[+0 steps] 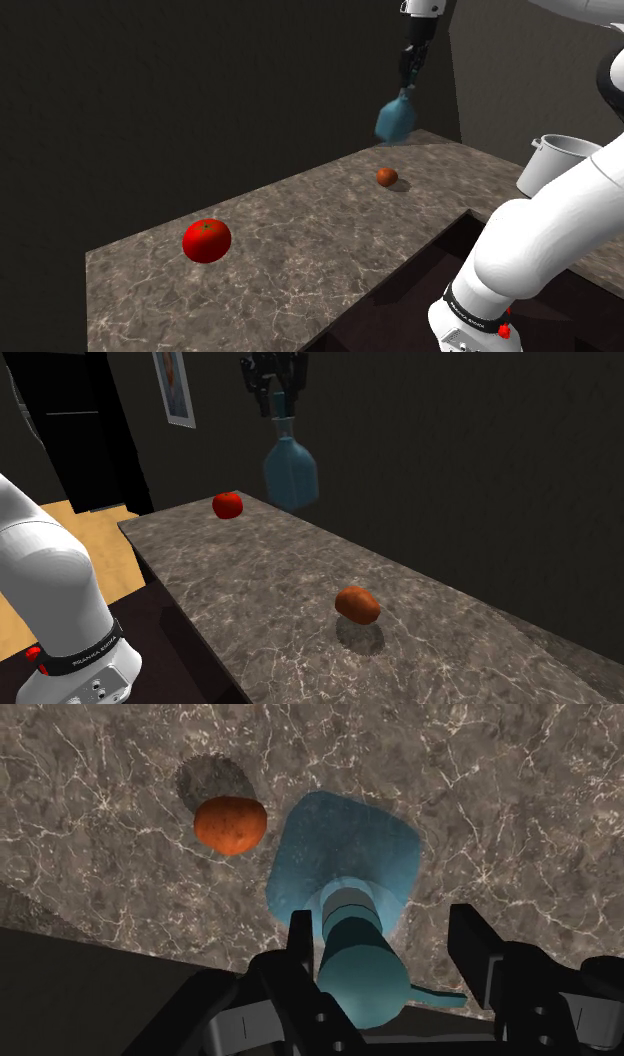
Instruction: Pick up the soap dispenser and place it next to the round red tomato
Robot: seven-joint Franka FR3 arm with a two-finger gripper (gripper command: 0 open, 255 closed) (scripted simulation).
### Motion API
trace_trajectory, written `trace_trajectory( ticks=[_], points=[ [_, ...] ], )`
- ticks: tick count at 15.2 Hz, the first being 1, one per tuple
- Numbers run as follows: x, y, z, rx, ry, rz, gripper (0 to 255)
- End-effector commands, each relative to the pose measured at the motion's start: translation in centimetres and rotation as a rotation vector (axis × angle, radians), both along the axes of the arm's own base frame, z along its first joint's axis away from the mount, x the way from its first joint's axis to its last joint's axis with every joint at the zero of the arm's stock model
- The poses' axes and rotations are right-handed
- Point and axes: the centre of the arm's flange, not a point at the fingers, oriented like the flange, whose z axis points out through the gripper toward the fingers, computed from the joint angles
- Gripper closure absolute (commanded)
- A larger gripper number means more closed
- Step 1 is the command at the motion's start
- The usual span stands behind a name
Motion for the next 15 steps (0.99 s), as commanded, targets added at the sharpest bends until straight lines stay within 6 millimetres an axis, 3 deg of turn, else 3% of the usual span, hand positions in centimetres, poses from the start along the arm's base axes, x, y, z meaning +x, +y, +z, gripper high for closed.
trace_trajectory(
  ticks=[1,15],
  points=[
    [-0.1,-0.1,0.7,0.0,0.0,0.0,255],
    [4.6,17.8,0.8,0.0,0.0,0.0,255]
  ],
)
